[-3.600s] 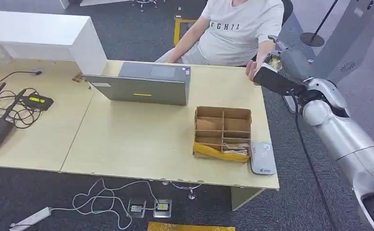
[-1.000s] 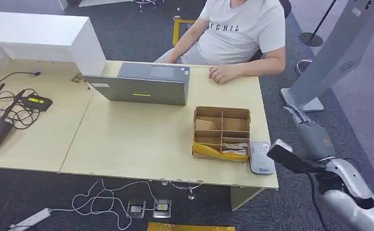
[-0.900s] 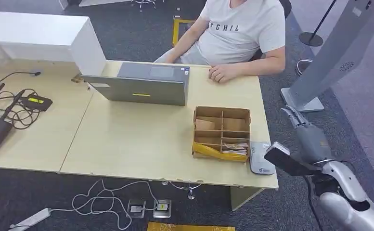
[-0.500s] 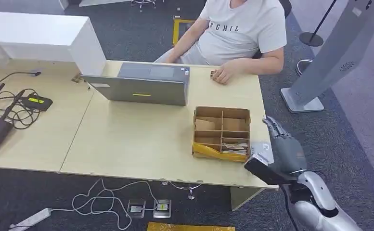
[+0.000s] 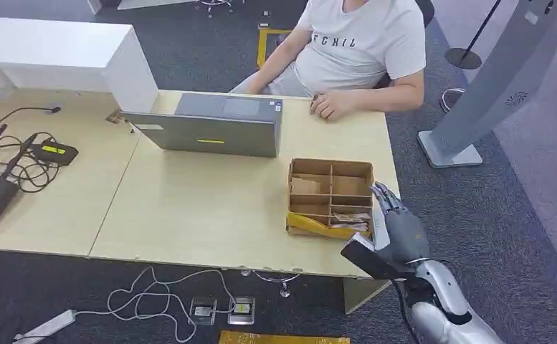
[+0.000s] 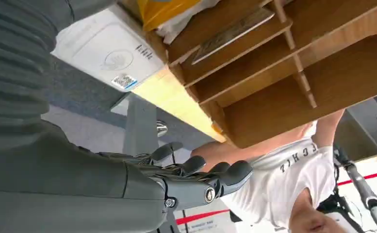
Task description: Pass the card to the sensor for recognition and then transmit it.
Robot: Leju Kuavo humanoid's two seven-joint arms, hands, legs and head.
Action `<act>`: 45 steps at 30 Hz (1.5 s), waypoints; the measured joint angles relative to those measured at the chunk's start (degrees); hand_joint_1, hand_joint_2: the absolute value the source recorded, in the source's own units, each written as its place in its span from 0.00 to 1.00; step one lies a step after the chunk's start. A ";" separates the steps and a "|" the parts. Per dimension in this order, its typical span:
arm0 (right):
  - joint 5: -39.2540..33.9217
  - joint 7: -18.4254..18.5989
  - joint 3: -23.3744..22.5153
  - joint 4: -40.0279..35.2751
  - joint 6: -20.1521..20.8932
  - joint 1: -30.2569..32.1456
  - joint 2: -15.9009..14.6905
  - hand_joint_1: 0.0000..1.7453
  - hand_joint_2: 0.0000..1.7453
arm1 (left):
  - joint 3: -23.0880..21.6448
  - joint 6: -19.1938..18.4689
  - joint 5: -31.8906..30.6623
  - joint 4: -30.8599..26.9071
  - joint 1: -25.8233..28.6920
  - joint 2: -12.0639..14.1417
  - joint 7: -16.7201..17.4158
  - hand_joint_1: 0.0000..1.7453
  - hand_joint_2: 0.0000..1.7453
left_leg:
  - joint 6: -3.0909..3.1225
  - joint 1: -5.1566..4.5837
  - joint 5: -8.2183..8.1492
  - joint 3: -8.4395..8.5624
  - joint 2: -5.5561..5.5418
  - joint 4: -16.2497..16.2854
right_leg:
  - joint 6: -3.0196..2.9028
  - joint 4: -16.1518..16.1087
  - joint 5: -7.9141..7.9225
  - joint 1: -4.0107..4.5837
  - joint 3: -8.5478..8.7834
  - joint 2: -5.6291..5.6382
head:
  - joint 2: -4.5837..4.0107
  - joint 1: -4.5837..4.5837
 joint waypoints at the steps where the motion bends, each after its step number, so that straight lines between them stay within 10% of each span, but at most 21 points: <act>1: 0.02 -0.11 0.00 0.18 -0.02 -0.03 0.31 0.00 1.00 | 0.00 0.13 0.04 0.00 0.00 -0.02 0.02 0.00 0.00 | 0.00 0.00 0.00 0.00 0.00 0.00 | 0.00 0.00 0.00 0.00 0.00 0.00 | 0.00 -0.02; 45: 3.83 -2.28 -0.04 6.69 -0.98 -1.82 4.62 0.00 1.00 | 0.00 0.94 0.72 -0.02 0.01 -0.39 0.17 0.00 0.00 | 0.00 0.00 0.00 0.01 0.00 0.00 | 0.00 0.00 0.00 0.00 0.00 0.00 | 0.00 0.00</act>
